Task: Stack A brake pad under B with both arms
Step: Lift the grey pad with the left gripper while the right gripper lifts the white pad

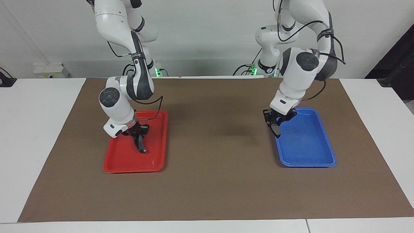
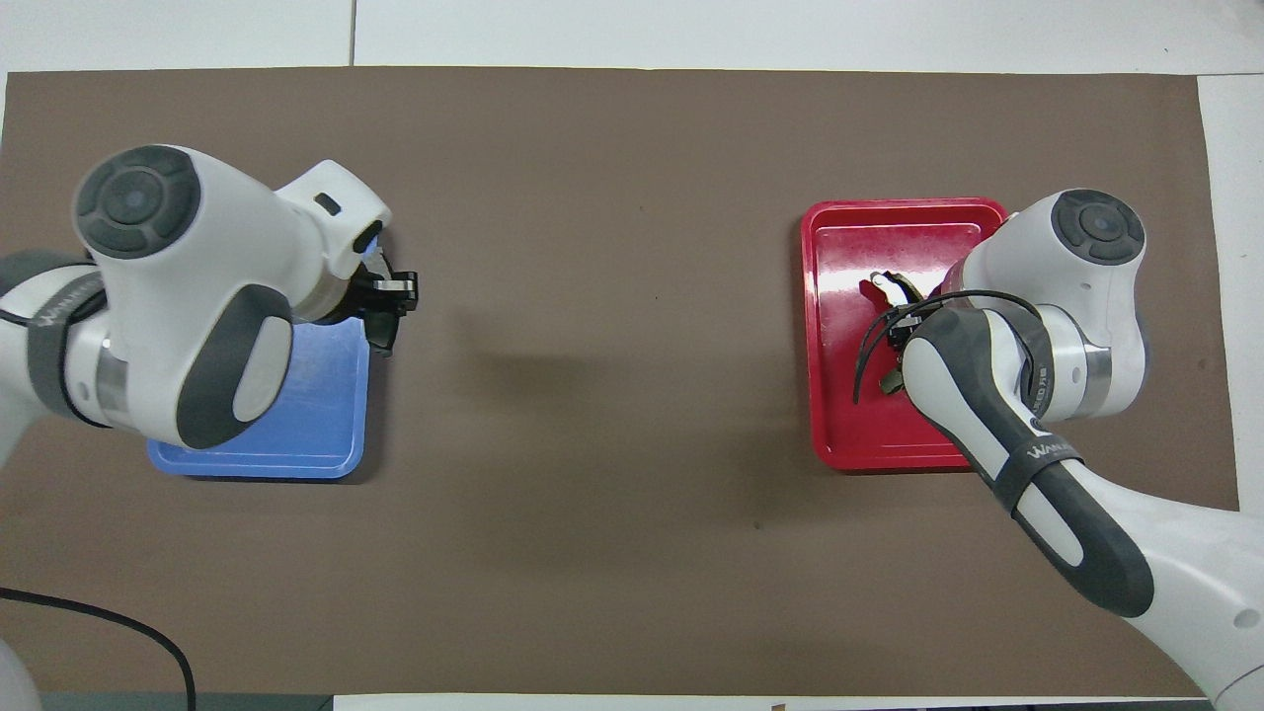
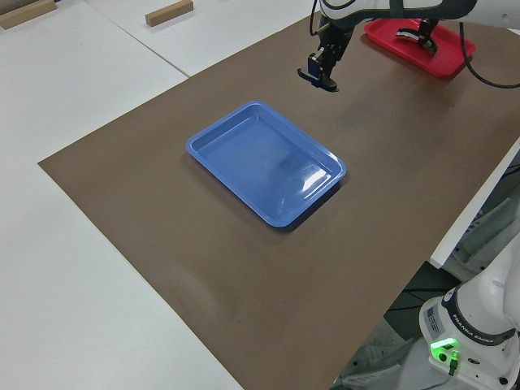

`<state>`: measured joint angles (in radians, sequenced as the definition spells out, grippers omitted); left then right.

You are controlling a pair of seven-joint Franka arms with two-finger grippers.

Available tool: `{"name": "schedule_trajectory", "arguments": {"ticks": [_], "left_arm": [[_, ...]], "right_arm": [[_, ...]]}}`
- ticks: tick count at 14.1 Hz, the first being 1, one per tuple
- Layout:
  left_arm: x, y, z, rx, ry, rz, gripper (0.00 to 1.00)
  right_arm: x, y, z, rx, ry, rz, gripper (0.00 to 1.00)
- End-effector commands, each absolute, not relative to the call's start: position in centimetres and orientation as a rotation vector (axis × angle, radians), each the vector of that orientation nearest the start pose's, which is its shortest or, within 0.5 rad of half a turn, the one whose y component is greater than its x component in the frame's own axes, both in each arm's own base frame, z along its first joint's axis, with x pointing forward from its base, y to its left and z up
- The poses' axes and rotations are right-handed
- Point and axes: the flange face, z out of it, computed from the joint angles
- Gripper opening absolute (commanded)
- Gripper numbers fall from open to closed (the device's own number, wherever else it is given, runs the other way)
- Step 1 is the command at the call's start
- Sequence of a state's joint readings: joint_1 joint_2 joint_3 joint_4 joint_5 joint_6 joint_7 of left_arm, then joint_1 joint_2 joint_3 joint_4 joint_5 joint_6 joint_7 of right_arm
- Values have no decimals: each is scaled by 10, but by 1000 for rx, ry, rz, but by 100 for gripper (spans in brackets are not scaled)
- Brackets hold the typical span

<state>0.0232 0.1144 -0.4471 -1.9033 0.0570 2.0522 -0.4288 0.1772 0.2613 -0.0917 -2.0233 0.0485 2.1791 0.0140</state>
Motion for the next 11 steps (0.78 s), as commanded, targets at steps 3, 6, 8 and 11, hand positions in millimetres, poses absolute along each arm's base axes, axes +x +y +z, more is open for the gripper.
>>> {"name": "schedule_trajectory", "arguments": {"ticks": [3, 6, 8, 11], "left_arm": [[497, -347, 434, -3184, -26, -107, 1], [479, -408, 393, -3182, -53, -165, 1], [476, -437, 364, -3166, -33, -162, 1], [477, -456, 331, -3175, -47, -236, 1]], "right_arm": [[601, 50, 368, -3115, -62, 138, 0], [610, 26, 383, -3114, -52, 130, 0], [615, 16, 398, -3111, -47, 153, 0], [616, 3, 407, -3116, -66, 157, 0]]}}
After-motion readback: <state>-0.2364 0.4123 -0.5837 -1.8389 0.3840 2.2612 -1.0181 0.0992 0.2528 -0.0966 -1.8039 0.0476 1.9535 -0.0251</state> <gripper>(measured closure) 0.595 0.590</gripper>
